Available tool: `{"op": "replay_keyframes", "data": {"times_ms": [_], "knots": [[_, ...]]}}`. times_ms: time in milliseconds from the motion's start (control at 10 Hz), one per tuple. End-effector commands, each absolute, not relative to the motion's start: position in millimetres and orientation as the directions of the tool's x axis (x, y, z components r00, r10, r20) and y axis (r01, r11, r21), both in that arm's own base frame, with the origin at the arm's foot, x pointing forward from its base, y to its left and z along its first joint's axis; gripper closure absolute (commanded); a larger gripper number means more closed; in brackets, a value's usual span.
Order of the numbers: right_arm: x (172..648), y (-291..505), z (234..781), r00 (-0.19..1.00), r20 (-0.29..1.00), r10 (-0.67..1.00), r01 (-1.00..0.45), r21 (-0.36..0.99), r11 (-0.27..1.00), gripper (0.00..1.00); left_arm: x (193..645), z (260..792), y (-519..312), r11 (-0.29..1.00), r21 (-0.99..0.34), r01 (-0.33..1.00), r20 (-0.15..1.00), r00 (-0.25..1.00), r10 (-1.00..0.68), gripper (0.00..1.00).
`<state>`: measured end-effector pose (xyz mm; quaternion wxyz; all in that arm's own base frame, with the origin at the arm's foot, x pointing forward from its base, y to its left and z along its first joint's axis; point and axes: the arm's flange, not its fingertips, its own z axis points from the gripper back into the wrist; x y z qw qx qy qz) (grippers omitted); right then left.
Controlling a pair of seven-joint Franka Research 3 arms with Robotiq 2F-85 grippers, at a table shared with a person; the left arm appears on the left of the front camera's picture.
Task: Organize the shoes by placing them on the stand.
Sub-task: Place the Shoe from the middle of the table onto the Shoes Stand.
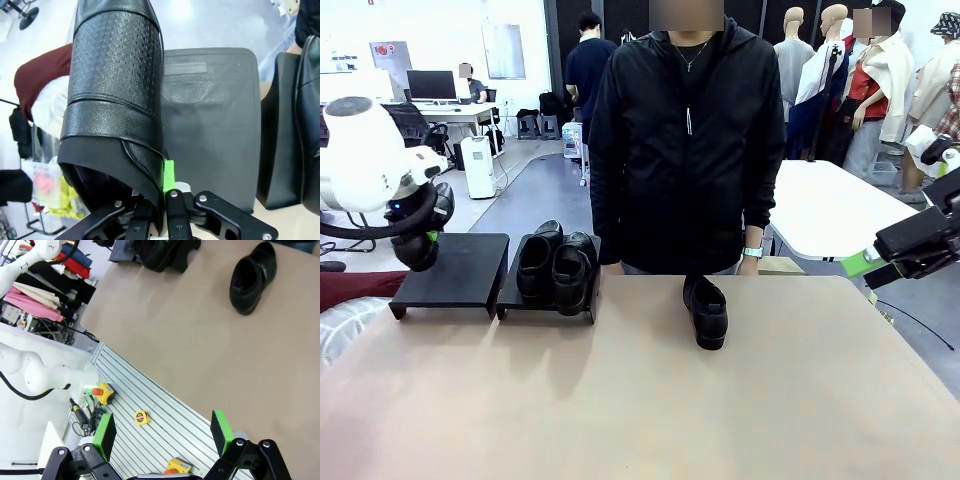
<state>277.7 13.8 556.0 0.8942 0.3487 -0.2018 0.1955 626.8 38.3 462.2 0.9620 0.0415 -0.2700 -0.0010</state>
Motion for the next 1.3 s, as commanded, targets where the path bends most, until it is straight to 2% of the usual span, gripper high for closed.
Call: {"op": "replay_keyframes", "data": {"times_ms": [0,300,400,500,800,1000,1200], "knots": [[278.8,11.3,556.6,0.828,0.515,0.222,-0.515,0.54,0.665,0.0,625.5,448.6,34.4,0.992,0.115,-0.047,0.525,0.851,-0.02,1.0],[278.8,11.3,556.6,0.828,0.515,0.222,-0.515,0.54,0.665,0.0,624.1,433.2,29.4,0.989,0.14,-0.036,0.46,0.887,-0.033,1.0],[278.8,11.3,556.6,0.828,0.515,0.222,-0.515,0.54,0.665,0.0,623.2,431.8,27.9,0.987,0.155,-0.042,0.452,0.892,-0.033,0.43],[278.8,11.3,556.6,0.828,0.515,0.222,-0.515,0.54,0.665,0.0,622.2,432.0,26.6,0.989,0.142,-0.034,0.448,0.894,-0.033,0.0],[278.8,11.3,556.6,0.828,0.515,0.222,-0.515,0.54,0.665,0.0,604.2,452.8,26.4,0.993,0.111,-0.038,0.462,0.887,-0.018,0.0],[278.8,11.3,556.6,0.828,0.515,0.222,-0.515,0.54,0.665,0.0,565.3,493.4,29.9,1.0,0.027,-0.005,0.477,0.879,-0.008,0.0],[278.8,11.3,556.6,0.828,0.515,0.222,-0.515,0.54,0.665,0.0,500.6,537.7,30.3,0.979,-0.124,0.159,0.343,0.933,-0.108,0.0]]}}
